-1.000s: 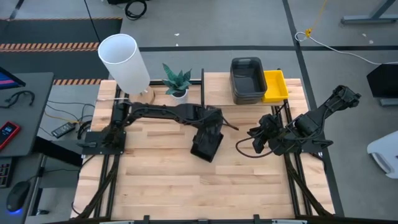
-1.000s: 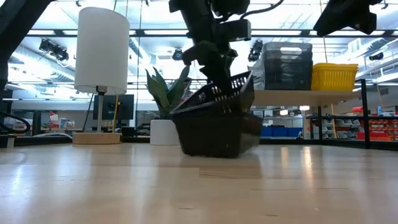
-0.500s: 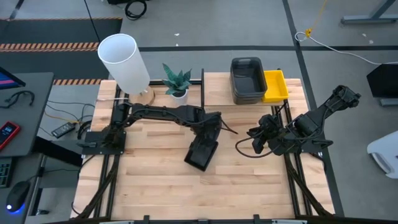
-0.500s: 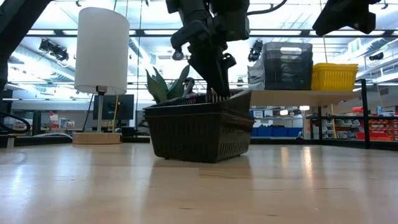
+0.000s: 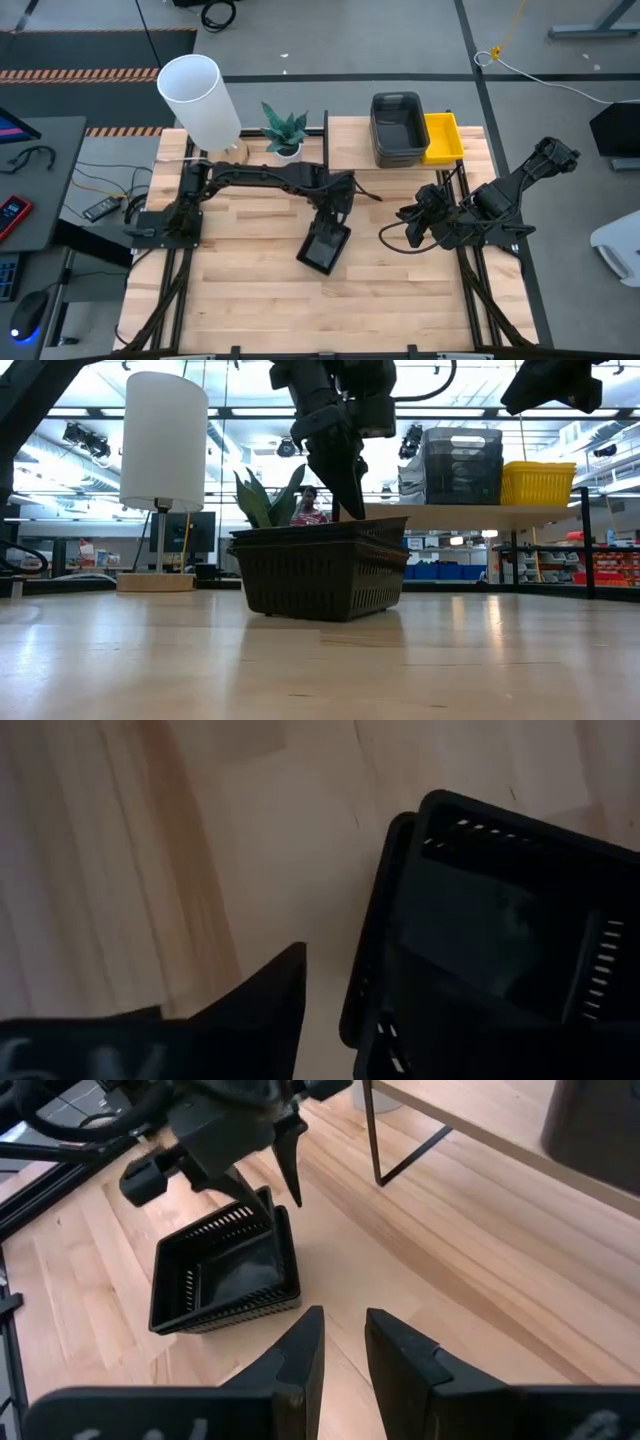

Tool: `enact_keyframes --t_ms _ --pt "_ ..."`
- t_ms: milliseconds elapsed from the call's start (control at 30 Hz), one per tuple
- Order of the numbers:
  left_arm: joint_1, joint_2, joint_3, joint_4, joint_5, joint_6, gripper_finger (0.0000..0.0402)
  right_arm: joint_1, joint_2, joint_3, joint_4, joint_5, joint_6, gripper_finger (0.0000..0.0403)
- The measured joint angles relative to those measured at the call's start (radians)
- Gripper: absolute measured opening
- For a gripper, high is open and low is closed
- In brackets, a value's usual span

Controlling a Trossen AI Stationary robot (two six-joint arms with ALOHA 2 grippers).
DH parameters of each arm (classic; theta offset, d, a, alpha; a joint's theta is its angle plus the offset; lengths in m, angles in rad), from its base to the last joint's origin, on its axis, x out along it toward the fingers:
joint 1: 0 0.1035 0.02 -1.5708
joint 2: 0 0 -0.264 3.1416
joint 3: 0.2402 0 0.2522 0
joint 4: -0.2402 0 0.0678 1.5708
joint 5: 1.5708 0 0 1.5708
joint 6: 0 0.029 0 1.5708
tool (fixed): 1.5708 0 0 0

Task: Stack baskets on shelf by color
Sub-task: Put the stacked black bins on the shelf

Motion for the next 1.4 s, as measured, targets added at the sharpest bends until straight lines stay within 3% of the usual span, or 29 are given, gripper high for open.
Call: enact_keyframes --t_ms 133,433,500,567,667,767,1000,1200,1400 --pt "-0.027 0.029 0.000 0.019 -0.041 -0.001 0.0132 0.000 0.000 0.000 -0.001 0.000 0.000 0.0082" --pt "-0.068 0.047 0.012 -0.024 -0.315 0.027 0.0117 0.000 0.001 0.000 0.017 0.003 -0.023 0.0082" --pt "-0.067 0.009 0.038 -0.069 -0.262 0.027 0.0117 0.000 0.001 0.000 0.017 0.004 -0.027 0.0082" --pt "-0.066 -0.023 0.069 -0.102 -0.123 0.010 0.0117 0.000 0.002 0.000 0.013 0.003 -0.030 0.0082" --pt "-0.077 -0.037 0.085 -0.142 0.078 -0.137 0.0117 0.000 0.002 0.000 0.014 0.004 -0.030 0.0082" --pt "-0.112 -0.037 0.082 -0.173 0.181 -0.238 0.0117 0.000 0.002 0.000 0.015 0.007 -0.028 0.0082" --pt "-0.263 0.003 0.080 -0.202 0.137 -0.256 0.0130 0.000 0.002 0.000 0.014 0.012 -0.034 0.0082" --pt "-0.330 0.030 0.080 -0.157 -0.060 -0.299 0.0206 0.000 0.002 0.000 0.015 0.012 -0.051 0.0082" --pt "-0.343 0.083 0.056 -0.110 -0.114 -0.292 0.0262 0.000 0.003 0.000 0.022 0.001 -0.053 0.0082"
